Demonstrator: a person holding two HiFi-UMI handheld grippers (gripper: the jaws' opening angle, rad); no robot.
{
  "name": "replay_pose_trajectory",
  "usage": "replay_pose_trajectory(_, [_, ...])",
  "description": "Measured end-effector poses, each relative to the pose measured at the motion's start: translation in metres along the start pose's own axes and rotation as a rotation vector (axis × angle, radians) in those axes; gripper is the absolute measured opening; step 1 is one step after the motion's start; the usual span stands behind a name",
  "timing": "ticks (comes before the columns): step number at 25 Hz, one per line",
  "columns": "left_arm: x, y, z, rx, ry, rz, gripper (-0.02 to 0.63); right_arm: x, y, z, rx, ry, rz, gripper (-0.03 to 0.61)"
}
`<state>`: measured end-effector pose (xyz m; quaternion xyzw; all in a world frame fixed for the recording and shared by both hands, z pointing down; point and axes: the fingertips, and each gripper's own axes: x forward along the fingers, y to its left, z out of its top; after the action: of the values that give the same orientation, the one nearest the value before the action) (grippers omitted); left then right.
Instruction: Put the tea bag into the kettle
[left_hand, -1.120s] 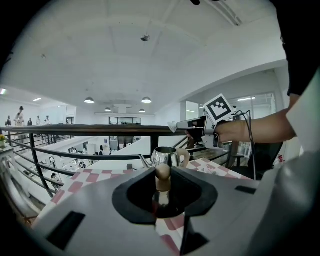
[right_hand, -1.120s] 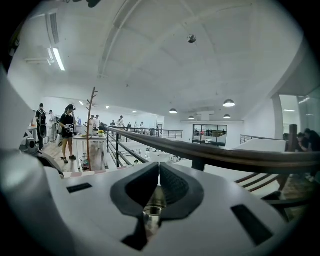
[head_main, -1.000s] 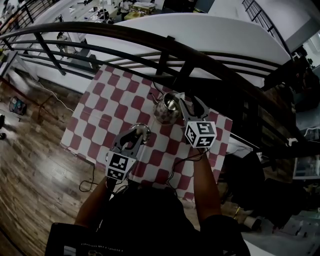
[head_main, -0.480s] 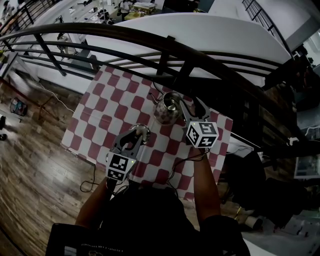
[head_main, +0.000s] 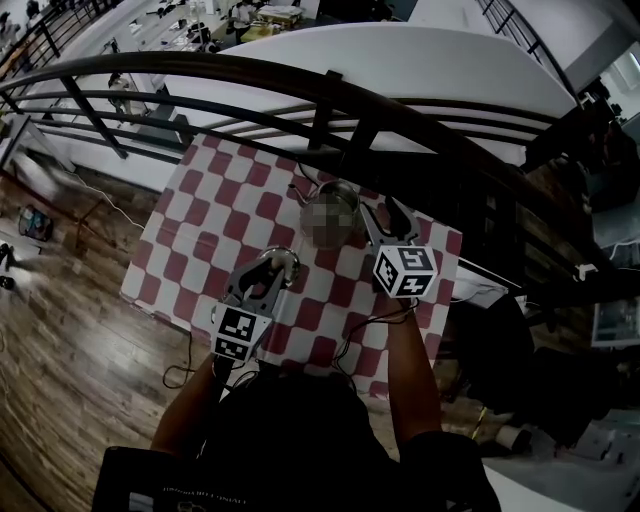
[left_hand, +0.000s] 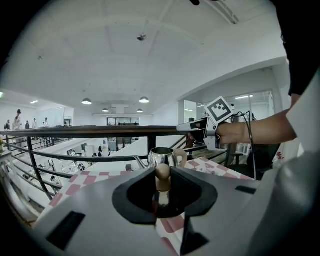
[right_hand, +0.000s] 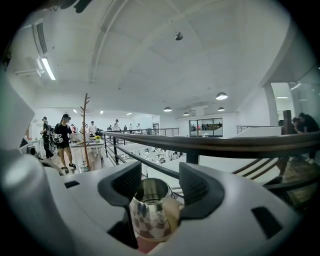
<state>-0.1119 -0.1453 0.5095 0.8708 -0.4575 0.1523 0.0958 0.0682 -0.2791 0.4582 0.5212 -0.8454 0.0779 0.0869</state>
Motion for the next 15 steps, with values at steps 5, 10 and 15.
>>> replay_pose_trajectory(5, [0.008, -0.006, 0.005, 0.017, -0.007, -0.019, 0.095, -0.017, -0.01, -0.006, 0.008, -0.005, -0.018, 0.235])
replay_pose_trajectory(10, [0.02, -0.011, 0.016, 0.038, -0.024, -0.039, 0.095, -0.049, 0.004, -0.019, -0.047, -0.018, 0.056, 0.012])
replay_pose_trajectory(15, [0.031, -0.015, 0.03, 0.057, -0.043, -0.052, 0.095, -0.083, 0.029, -0.045, -0.059, 0.006, 0.125, 0.012])
